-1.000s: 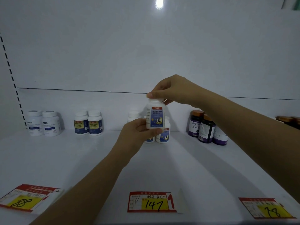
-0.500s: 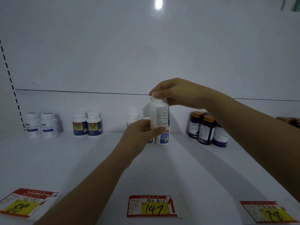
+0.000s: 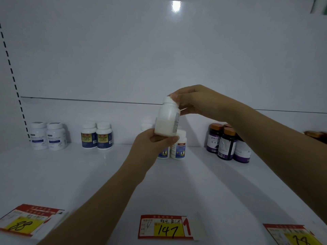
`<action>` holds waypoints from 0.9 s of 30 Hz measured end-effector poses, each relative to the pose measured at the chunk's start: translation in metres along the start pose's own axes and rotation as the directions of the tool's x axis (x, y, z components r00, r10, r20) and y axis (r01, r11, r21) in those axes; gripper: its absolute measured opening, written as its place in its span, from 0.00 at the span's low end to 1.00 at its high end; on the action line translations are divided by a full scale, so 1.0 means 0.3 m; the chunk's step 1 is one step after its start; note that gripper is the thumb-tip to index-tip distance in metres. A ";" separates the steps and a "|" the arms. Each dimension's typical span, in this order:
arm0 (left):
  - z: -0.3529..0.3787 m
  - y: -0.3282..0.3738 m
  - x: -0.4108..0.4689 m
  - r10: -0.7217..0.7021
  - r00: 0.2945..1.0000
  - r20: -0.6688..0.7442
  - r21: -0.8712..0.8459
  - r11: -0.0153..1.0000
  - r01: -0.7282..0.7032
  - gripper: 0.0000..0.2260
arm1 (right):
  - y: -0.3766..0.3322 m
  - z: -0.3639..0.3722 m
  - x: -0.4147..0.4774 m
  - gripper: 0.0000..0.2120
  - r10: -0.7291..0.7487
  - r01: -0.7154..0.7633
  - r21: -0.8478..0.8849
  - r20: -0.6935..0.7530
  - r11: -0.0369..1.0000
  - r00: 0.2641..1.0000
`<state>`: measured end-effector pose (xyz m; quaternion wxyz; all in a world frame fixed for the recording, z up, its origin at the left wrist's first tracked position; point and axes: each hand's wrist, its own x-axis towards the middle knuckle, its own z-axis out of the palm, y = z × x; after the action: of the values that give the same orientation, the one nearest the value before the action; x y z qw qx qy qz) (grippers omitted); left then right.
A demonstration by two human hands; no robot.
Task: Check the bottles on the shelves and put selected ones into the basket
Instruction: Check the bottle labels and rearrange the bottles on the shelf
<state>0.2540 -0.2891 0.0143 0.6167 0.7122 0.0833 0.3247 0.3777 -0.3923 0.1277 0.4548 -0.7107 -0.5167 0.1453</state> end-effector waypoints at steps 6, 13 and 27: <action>0.015 0.007 0.004 -0.014 0.997 -0.081 0.025 1.000 0.016 0.14 | -0.015 0.018 0.014 0.13 -0.044 0.035 -0.146 -0.059 0.989 0.997; 0.011 0.017 0.003 -0.055 0.998 -0.004 0.009 0.998 0.055 0.13 | -0.012 0.001 0.009 0.12 -0.068 0.058 0.111 0.086 0.992 0.994; -0.001 0.057 0.005 -0.078 0.997 -0.021 -0.064 0.995 0.077 0.13 | 0.012 0.015 0.001 0.16 -0.065 0.056 0.192 0.039 0.980 0.997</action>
<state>0.2501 -0.2918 0.0307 0.6498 0.6849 0.1079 0.3114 0.3768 -0.3900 0.1224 0.5132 -0.6444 -0.5319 0.1961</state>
